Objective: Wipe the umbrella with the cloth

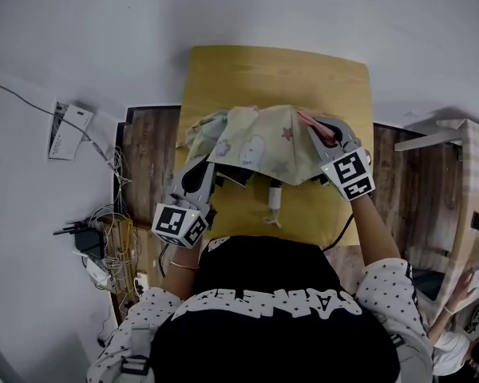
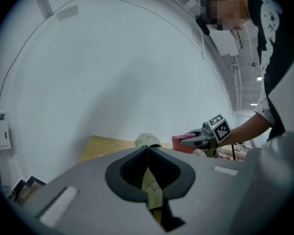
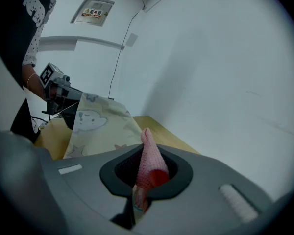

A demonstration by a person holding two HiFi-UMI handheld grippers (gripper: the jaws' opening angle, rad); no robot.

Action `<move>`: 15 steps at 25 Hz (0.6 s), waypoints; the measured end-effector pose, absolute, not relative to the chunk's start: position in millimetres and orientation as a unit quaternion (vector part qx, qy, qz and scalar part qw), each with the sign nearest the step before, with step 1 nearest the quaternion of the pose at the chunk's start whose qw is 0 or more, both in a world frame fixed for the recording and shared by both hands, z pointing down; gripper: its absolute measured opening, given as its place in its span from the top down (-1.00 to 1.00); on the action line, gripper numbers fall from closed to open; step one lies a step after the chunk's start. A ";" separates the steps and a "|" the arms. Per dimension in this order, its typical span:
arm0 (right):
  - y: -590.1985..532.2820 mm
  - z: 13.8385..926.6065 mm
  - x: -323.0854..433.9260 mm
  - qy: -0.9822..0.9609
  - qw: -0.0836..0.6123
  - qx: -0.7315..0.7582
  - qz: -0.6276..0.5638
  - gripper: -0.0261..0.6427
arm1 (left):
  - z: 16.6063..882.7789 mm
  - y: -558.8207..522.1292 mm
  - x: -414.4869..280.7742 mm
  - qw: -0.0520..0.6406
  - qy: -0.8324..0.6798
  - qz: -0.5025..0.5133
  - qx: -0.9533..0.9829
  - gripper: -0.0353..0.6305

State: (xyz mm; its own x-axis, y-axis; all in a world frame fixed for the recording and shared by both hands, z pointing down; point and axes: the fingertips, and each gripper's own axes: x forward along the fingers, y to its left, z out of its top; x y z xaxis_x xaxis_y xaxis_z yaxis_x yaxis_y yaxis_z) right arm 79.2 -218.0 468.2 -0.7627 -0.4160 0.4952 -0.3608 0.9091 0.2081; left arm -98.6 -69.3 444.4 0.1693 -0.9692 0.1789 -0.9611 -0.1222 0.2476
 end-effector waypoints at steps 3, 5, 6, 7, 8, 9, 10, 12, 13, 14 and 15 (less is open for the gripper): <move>-210.5 479.3 78.7 -0.936 0.288 0.196 -0.044 0.82 | 432.2 -65.9 -91.3 0.138 -0.628 -0.029 0.765 0.88; -203.5 486.0 78.8 -0.936 0.294 0.189 -0.039 0.82 | 428.1 -63.6 -88.1 0.132 -0.621 -0.028 0.772 0.88; -199.5 489.0 79.2 -0.936 0.298 0.186 -0.037 0.82 | 427.2 -62.4 -87.1 0.129 -0.618 -0.025 0.775 0.88; -195.5 491.7 79.9 -0.935 0.301 0.183 -0.035 0.82 | 425.7 -61.2 -86.2 0.127 -0.615 -0.023 0.778 0.88; -191.9 494.0 80.8 -0.935 0.304 0.181 -0.033 0.82 | 423.4 -60.0 -85.6 0.124 -0.612 -0.023 0.781 0.88; -188.6 496.0 81.9 -0.934 0.306 0.181 -0.031 0.82 | 420.1 -59.0 -85.3 0.122 -0.609 -0.025 0.783 0.88; -185.6 497.6 83.3 -0.933 0.308 0.181 -0.029 0.82 | 416.0 -58.2 -85.2 0.118 -0.607 -0.027 0.785 0.88; -179.9 500.9 86.6 -0.932 0.312 0.183 -0.024 0.82 | 406.1 -56.8 -85.1 0.108 -0.603 -0.030 0.790 0.88; -176.8 502.6 88.2 -0.931 0.313 0.184 -0.021 0.82 | 400.7 -56.5 -84.8 0.101 -0.601 -0.030 0.792 0.88; -173.5 504.4 89.7 -0.931 0.315 0.184 -0.019 0.82 | 395.5 -56.5 -84.1 0.095 -0.599 -0.029 0.795 0.88; -170.2 506.2 91.3 -0.930 0.316 0.184 -0.016 0.82 | 391.0 -57.0 -83.1 0.089 -0.596 -0.028 0.798 0.87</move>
State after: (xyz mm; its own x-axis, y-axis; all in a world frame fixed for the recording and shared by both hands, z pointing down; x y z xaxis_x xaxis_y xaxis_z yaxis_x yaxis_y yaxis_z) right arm 91.3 -170.2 506.2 -0.7320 -0.3529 0.5827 -0.3329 0.9316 0.1461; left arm -83.1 -57.0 391.0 0.2890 -0.9554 0.0615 -0.9453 -0.2746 0.1758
